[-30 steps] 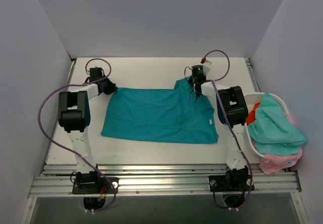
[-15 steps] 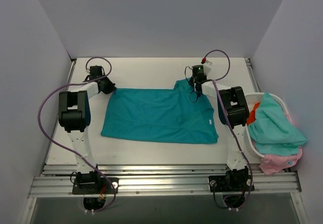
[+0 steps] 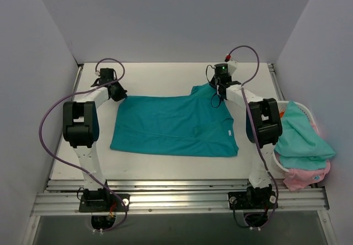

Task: Fold and stack the t-shirts
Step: Grap the side of the flattened tshirt furthest away from the robot with both arms, then fold the other side of the tshirt into a rectangle

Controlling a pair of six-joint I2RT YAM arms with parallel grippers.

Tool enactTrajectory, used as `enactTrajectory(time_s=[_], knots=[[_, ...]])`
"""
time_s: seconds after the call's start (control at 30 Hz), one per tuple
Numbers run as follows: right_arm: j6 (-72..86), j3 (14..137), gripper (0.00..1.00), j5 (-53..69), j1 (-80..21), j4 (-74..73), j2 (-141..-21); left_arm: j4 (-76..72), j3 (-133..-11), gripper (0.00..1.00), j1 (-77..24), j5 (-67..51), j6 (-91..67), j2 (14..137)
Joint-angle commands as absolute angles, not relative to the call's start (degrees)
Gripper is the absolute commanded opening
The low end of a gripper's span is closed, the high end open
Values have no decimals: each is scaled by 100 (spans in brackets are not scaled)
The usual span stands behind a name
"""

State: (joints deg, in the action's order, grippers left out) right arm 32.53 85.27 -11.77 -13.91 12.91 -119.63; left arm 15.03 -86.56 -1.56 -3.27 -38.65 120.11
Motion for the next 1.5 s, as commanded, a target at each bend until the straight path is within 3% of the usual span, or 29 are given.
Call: enactTrajectory(time_s=[0.0,0.5,0.97,1.03,1.07,1.1,1.13,1.17,1.2,1.23,1.47], knots=[[3111,8341,0,-1397,-1406,1195,-11287,1617,-8807,2,-184,-202,-3753,11427],[3295,6461,0,-2153,-2144,1116,-9221,1547,-7129,2,-264,-1,-3674,9616],[5130,3069,0,-3682,-3278,1187,-6909,1362,-4071,2,-1238,1563,-4533,7025],[5509,2743,0,-3875,-3418,1099,-6899,1371,-3624,7,-1502,1783,-4911,6760],[5650,2655,0,-3902,-3462,1107,-6943,1449,-3552,20,-1555,1906,-5035,6550],[5860,2585,35,-3937,-3489,1142,-6996,1668,-3499,54,-1590,2142,-5149,6470],[5967,2532,54,-4025,-3524,1090,-7048,1722,-3437,61,-1626,2197,-5255,6390],[6055,2566,88,-4095,-3542,898,-7188,1810,-3410,67,-1635,2249,-5291,6250],[6186,2653,100,-4157,-3559,766,-7250,1863,-3401,79,-1652,2346,-5335,6206],[6231,2837,100,-4270,-3603,634,-7294,1915,-3410,94,-1652,2364,-5405,6153],[6100,3663,100,-4552,-3700,-165,-7260,2179,-3936,94,-1661,2522,-5405,6257]])
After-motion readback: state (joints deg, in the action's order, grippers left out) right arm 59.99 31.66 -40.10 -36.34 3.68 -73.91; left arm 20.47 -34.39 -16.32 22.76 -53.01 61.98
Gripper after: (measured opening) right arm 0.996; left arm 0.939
